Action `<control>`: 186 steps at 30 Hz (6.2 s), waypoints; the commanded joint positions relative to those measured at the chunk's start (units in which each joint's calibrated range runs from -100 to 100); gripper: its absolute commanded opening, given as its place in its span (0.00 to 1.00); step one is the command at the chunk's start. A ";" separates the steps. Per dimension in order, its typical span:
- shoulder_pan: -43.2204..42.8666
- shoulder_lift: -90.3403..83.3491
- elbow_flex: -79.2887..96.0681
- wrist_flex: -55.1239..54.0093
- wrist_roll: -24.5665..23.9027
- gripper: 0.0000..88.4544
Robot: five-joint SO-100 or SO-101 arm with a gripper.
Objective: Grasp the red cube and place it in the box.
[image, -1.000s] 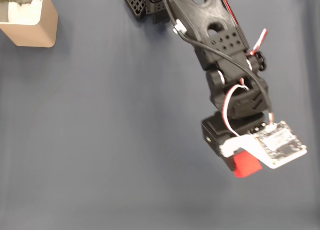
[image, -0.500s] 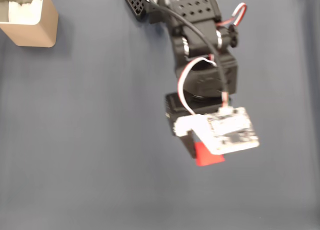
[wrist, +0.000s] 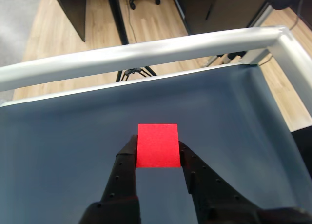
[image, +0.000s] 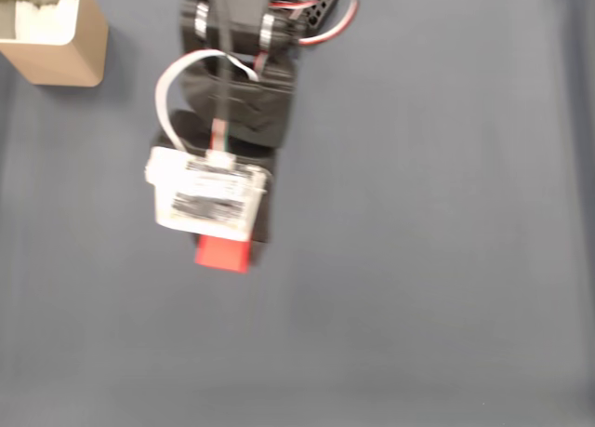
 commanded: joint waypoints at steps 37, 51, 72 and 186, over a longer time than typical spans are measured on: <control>26.96 -23.32 17.87 -0.26 0.68 0.00; 36.26 -27.30 25.81 -3.21 -0.05 0.00; 45.71 -28.34 30.73 -6.00 -0.68 0.00; 58.50 -34.15 43.87 -15.92 -2.20 0.49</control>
